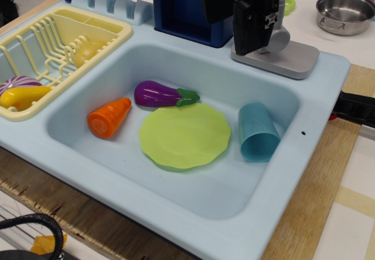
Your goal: Turn lever vertical to-front
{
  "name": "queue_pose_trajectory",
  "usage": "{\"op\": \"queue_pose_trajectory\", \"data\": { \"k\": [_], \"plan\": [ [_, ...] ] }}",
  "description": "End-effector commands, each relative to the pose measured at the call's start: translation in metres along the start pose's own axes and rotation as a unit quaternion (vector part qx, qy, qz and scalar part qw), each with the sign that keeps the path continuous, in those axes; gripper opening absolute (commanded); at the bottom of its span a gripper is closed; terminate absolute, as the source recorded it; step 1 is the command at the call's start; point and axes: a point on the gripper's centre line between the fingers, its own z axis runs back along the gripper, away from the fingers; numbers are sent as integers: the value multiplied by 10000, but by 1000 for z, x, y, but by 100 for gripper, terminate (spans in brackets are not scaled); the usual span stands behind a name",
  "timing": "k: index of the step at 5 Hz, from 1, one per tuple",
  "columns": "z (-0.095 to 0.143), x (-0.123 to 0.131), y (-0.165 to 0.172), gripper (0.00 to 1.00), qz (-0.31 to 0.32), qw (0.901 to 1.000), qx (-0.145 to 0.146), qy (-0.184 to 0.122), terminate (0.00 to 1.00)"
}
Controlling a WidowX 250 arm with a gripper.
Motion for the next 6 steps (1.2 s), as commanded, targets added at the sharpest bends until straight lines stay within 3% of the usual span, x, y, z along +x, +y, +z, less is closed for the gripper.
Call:
{"op": "queue_pose_trajectory", "data": {
  "k": [1,2,4,6],
  "plan": [
    [0,0,0,100,0,10000,0,0,0],
    [5,9,0,100,-125,9993,101,-329,0],
    [14,40,-2,100,-371,9967,175,-702,0],
    [8,65,2,100,-590,9956,94,-724,0]
  ]
}}
